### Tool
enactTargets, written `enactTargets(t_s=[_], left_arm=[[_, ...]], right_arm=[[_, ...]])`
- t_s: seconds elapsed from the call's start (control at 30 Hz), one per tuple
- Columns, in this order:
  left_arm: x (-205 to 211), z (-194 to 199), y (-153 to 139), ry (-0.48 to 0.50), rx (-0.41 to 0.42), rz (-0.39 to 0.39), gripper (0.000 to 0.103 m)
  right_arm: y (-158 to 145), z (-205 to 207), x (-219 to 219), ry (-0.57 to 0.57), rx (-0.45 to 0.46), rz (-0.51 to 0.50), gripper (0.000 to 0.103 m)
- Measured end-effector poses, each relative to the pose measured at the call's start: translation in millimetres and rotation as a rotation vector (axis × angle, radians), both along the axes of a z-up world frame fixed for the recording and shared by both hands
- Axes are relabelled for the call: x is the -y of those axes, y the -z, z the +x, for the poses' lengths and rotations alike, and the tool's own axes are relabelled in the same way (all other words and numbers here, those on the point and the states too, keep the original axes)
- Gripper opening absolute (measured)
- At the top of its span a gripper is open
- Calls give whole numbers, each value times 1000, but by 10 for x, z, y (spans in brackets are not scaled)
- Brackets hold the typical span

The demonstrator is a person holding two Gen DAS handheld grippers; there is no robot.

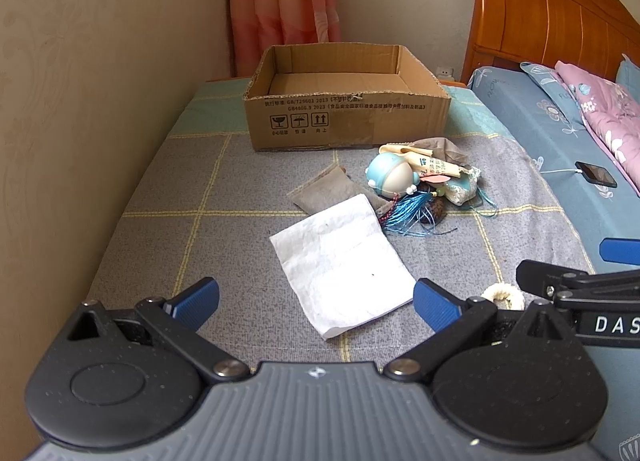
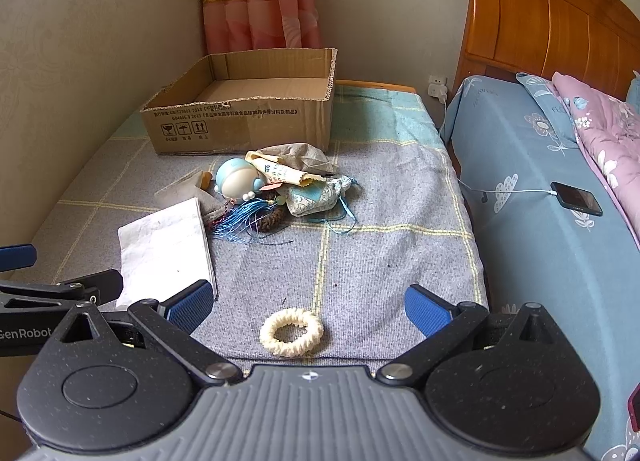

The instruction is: Organize soft objects

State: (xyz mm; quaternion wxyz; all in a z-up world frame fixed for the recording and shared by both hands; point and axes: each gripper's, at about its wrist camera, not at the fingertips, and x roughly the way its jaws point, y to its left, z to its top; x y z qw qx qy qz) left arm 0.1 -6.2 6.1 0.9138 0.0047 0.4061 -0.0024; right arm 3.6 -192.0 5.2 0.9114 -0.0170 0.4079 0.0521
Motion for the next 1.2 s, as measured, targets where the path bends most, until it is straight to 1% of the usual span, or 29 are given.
enactTargets(t_s=[0.77,1.03,1.2], left_arm=[[21,59,32,13,2,2,102],[37,158,66,41,36,4,102],[6,314,193,54,73,51,102]], right_arm=[[5,1,1,-18,9,-10,103],[28,40,5,-38,17,-33,103],[77,66,57,-75,37,-40,103]])
